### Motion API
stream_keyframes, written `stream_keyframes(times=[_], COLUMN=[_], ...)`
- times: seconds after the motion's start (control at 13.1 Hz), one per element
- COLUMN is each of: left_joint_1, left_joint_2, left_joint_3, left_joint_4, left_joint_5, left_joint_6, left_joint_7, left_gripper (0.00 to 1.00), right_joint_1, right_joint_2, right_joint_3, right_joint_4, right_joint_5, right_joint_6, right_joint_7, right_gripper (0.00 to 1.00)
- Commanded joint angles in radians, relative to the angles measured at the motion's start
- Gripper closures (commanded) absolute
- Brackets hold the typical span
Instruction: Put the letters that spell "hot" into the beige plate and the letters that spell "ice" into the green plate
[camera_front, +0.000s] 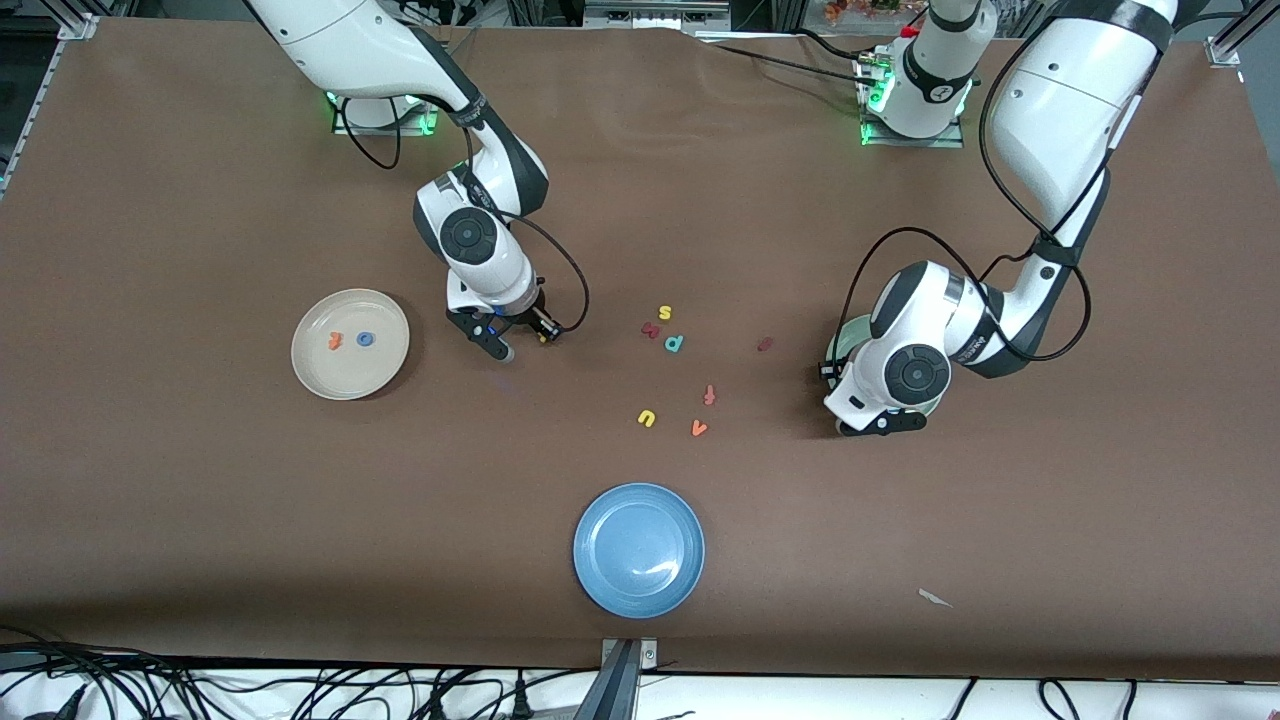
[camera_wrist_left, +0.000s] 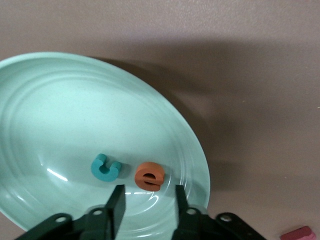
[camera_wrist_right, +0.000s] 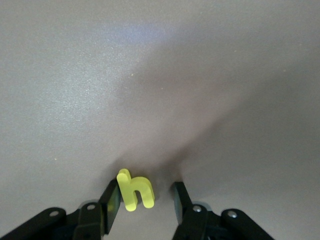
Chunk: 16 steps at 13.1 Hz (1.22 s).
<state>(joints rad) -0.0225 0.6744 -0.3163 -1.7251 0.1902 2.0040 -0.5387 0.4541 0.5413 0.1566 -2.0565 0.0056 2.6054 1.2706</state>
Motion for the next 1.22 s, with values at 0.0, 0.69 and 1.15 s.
stream_keyframes(times=[0.0, 0.69, 1.15], left_joint_1=[0.001, -0.027, -0.053], left_joint_2=[-0.03, -0.044, -0.033], left_joint_3=[-0.004, -0.127, -0.155], left_joint_4=[0.006, 0.019, 0.002], left_joint_5=[0.017, 0.021, 0.018], left_joint_6=[-0.013, -0.011, -0.002], left_joint_7=[0.003, 0.019, 0.174], left_gripper=[0.0, 0.01, 0.03], right_joint_1=[0.005, 0.005, 0.001], right_joint_2=[-0.003, -0.014, -0.026], right_joint_3=[-0.016, -0.016, -0.04], right_joint_4=[-0.017, -0.011, 0.108], right_joint_5=[-0.009, -0.009, -0.01], right_joint_6=[0.016, -0.004, -0.243], right_joint_7=[-0.019, -0.036, -0.1], right_gripper=[0.52, 0.71, 0.81])
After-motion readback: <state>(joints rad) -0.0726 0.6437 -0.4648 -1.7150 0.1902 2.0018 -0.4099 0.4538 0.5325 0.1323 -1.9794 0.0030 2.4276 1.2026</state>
